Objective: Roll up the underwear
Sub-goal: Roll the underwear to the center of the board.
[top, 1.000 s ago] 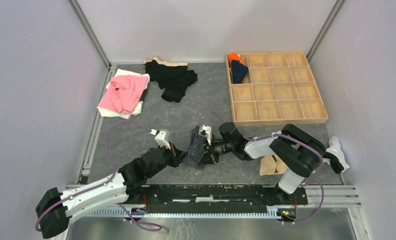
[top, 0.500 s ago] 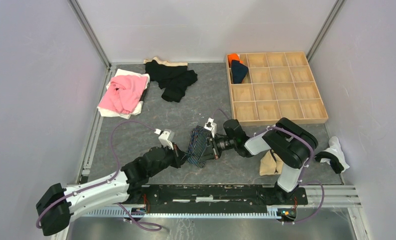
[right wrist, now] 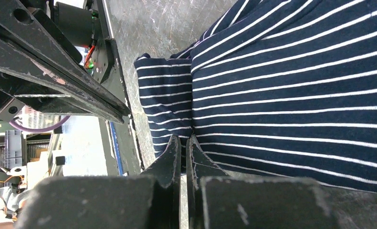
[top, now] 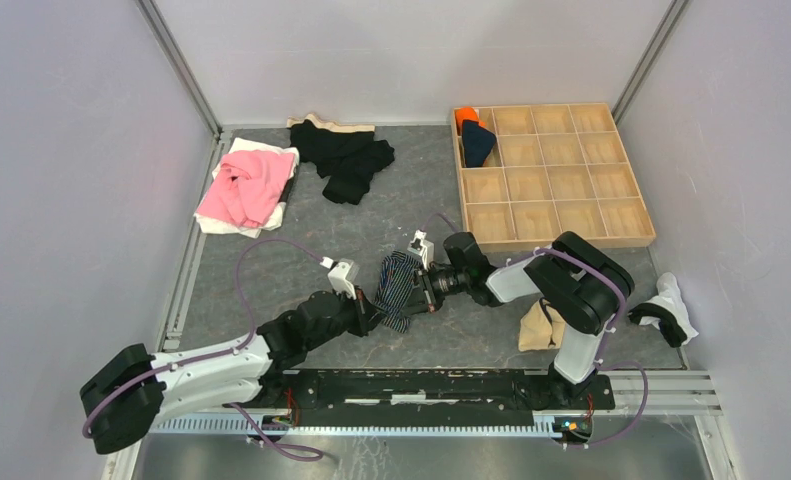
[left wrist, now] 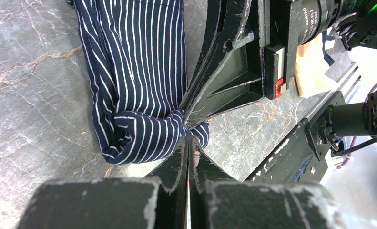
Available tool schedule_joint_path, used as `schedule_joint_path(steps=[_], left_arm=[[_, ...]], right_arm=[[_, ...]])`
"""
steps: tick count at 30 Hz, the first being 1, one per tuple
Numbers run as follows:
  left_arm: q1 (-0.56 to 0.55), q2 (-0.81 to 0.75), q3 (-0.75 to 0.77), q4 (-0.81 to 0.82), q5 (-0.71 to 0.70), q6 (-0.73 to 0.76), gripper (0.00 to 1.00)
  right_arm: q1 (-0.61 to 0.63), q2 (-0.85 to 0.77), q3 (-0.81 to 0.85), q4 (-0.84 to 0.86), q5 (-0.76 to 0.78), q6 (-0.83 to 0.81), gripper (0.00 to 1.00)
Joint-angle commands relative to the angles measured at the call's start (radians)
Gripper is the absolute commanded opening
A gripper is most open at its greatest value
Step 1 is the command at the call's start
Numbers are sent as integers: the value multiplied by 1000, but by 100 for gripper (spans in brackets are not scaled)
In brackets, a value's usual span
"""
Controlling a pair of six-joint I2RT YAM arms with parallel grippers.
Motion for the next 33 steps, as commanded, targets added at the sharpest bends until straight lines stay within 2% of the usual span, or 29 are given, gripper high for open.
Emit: schedule_joint_path(steps=[1, 11, 20, 27, 33], left_arm=[[3, 56, -12, 136, -5, 23, 2], [3, 217, -10, 260, -92, -39, 2], [3, 266, -48, 285, -211, -98, 2], [4, 327, -77, 312, -240, -113, 2], [3, 378, -105, 346, -257, -131, 2]], right_arm=[[-4, 27, 16, -84, 89, -61, 0], [-4, 34, 32, -122, 98, -87, 0], [-5, 31, 43, -157, 110, -111, 2], [-4, 21, 56, -182, 121, -126, 13], [-5, -23, 61, -200, 147, -148, 32]])
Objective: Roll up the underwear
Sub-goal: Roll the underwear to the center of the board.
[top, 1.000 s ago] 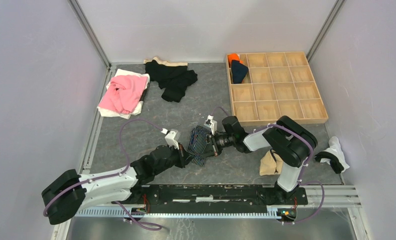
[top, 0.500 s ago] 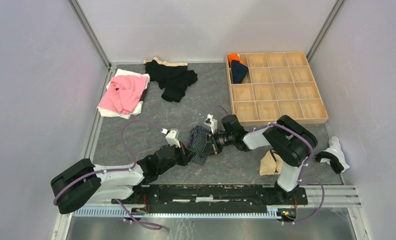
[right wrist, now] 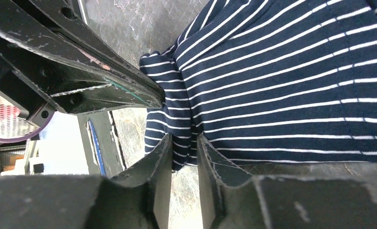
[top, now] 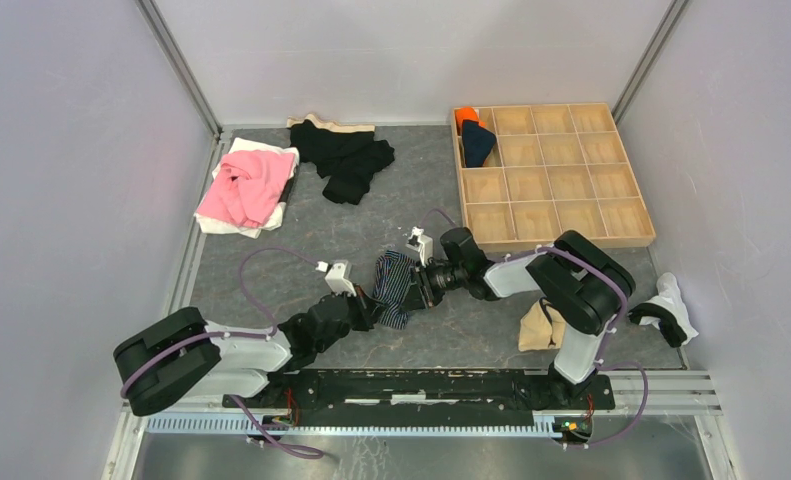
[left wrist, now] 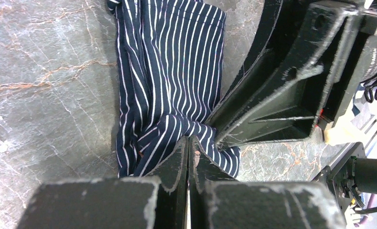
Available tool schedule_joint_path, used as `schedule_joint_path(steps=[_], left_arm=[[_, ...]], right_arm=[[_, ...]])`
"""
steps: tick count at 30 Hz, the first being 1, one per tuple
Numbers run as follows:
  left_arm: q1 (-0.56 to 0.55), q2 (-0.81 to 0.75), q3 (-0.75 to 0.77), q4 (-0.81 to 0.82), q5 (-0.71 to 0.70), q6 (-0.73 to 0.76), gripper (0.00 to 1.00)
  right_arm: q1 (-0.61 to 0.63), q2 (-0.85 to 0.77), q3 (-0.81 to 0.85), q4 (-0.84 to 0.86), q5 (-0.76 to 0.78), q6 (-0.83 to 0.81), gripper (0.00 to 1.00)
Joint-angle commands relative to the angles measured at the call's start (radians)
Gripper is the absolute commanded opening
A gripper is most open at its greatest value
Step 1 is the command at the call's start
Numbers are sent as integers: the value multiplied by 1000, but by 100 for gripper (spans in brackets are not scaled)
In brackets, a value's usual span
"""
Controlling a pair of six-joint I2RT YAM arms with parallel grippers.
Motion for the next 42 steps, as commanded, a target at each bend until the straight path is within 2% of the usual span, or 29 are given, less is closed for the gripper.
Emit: schedule_joint_path(steps=[1, 6, 10, 14, 17, 21, 26, 31, 35, 42], left_arm=[[3, 45, -46, -32, -92, -30, 2], [4, 60, -65, -19, -100, -43, 2], [3, 70, -67, -19, -104, -52, 2], [3, 75, -66, -34, -106, -61, 2], [4, 79, -65, -42, -104, -63, 2], [4, 83, -69, -42, -103, -67, 2], [3, 79, -70, -45, -100, -67, 2], [3, 85, -60, -61, -96, -61, 2], [4, 112, -47, -74, -95, -71, 2], [6, 178, -37, -77, -90, -100, 2]], right_arm=[[1, -45, 3, -84, 94, -72, 36], [1, -159, 8, -147, 191, -149, 52], [1, -255, -1, -195, 305, -244, 57], [7, -357, -75, -117, 366, -321, 59], [67, -467, -156, -12, 466, -458, 63], [244, -565, -244, 96, 662, -750, 66], [402, -555, -265, 90, 755, -998, 73], [533, -495, -283, 119, 839, -1140, 76], [600, -406, -239, 89, 913, -1204, 75], [648, -294, -190, 113, 969, -1243, 74]])
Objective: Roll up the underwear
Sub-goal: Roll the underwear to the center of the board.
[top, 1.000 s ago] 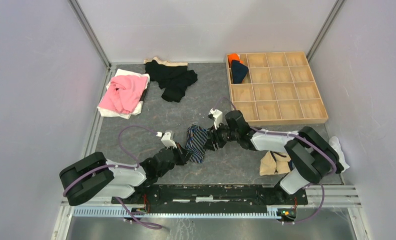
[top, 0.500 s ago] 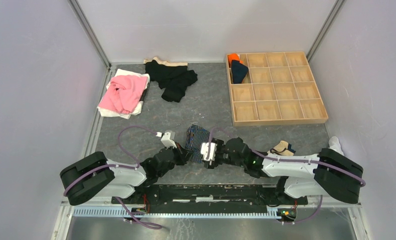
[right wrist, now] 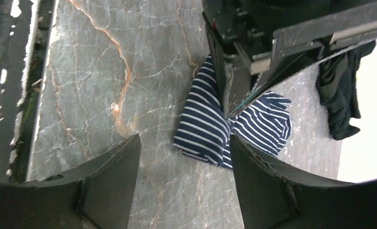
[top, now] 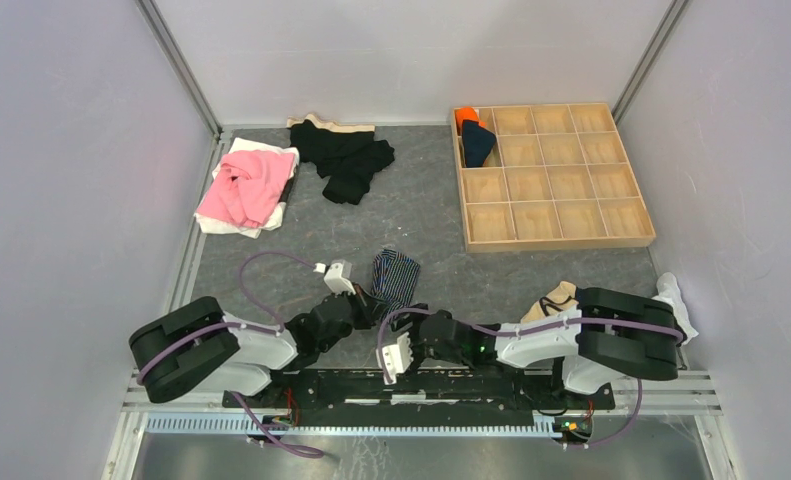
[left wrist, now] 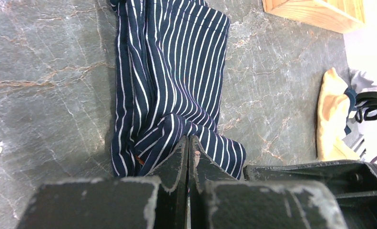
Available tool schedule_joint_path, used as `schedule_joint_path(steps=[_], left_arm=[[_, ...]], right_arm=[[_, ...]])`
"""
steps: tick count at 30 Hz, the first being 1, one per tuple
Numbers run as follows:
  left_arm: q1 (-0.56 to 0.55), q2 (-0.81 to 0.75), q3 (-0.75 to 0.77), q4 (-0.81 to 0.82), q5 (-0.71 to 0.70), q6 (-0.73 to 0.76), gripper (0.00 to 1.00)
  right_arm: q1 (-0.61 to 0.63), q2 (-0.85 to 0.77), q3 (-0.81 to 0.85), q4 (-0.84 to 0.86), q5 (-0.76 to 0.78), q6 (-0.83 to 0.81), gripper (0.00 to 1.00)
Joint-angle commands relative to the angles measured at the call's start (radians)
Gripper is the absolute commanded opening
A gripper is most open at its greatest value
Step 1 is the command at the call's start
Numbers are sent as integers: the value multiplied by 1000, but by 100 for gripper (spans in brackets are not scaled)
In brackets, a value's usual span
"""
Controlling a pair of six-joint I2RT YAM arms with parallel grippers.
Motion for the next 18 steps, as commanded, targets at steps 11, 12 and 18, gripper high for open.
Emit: schedule_joint_path(steps=[11, 12, 18], left_arm=[[22, 156, -17, -148, 2, -19, 2], [23, 157, -17, -146, 5, -17, 2], [31, 154, -19, -133, 23, 2, 2]], right_arm=[[21, 139, 81, 21, 134, -123, 67], [20, 147, 81, 16, 142, -129, 66], [3, 193, 81, 0, 167, -134, 54]])
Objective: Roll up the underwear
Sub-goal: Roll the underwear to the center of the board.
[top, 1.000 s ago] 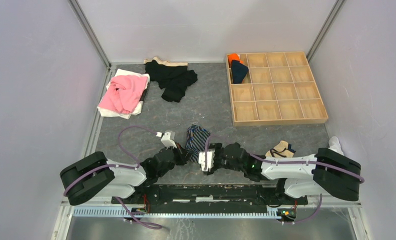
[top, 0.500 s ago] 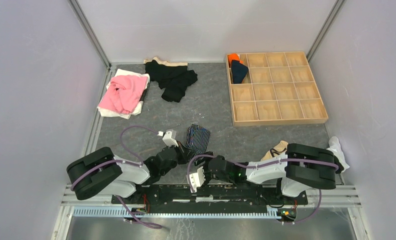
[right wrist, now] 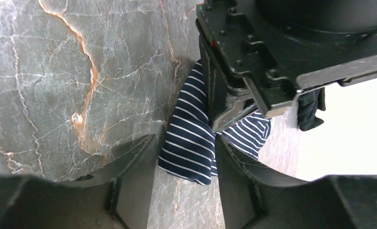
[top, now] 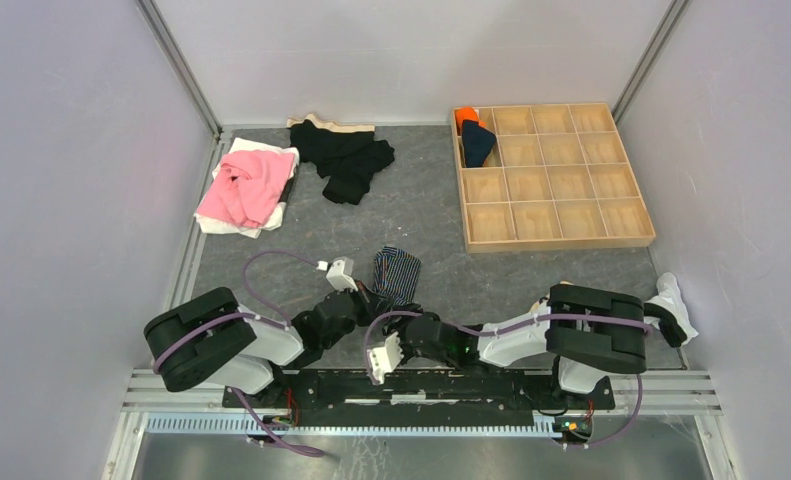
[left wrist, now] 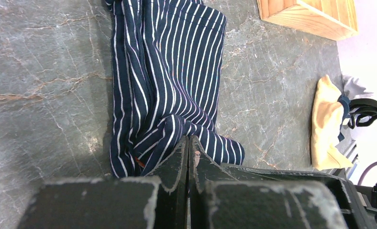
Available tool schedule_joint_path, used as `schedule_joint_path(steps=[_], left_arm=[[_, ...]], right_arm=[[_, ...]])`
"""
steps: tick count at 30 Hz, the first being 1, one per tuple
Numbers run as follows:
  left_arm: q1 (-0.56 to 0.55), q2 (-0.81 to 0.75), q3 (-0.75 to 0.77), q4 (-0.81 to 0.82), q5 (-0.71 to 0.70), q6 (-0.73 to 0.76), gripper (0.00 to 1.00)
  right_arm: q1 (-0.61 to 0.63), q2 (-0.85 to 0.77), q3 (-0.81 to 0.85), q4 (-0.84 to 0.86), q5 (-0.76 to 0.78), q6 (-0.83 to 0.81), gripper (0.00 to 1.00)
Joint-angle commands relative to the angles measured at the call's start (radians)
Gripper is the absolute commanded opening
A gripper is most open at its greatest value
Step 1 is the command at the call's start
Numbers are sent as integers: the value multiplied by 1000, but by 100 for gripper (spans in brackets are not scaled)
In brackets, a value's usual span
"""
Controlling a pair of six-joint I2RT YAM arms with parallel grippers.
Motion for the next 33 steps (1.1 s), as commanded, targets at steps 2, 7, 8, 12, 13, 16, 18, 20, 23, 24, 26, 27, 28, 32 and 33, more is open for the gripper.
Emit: schedule_joint_path(steps=[2, 7, 8, 12, 13, 16, 18, 20, 23, 24, 26, 27, 28, 32, 33], left_arm=[[14, 48, -42, -223, 13, 28, 2], [19, 49, -45, -209, 29, 39, 2], [19, 48, -45, -206, 31, 40, 2], [22, 39, -48, -196, 40, 48, 2], [25, 29, -48, -194, 45, 52, 2], [34, -45, -49, -223, 60, 63, 2], [39, -132, -42, -277, 61, 64, 2], [40, -245, -27, -356, 53, 74, 2], [40, -447, -6, -514, -14, 78, 2], [40, -504, -6, -564, -43, 72, 2], [40, -617, -15, -668, -93, 51, 2], [40, -676, -21, -715, -112, 42, 2], [40, -729, -25, -765, -126, 32, 2], [40, -923, -37, -941, -155, 9, 2], [40, -961, -38, -971, -158, 6, 2]], right_arm=[[-22, 61, 6, -46, 34, 4, 47], [-29, 72, -4, 9, 54, 25, 29], [-29, 73, -5, 15, 57, 27, 26], [-30, 67, -5, 19, 71, 47, 12], [-28, 62, -2, 14, 75, 56, 8], [-30, 40, 3, -9, 74, 81, 0], [-29, 23, 10, -34, 63, 102, 0], [-29, 8, 35, -87, 47, 148, 0], [-35, -2, 72, -162, 0, 197, 0], [-41, -3, 85, -178, -25, 206, 0], [-50, -4, 111, -217, -65, 242, 0], [-57, -5, 127, -243, -91, 268, 0], [-66, -6, 144, -264, -116, 296, 0], [-98, -22, 176, -299, -238, 362, 0], [-105, -29, 177, -300, -273, 380, 0]])
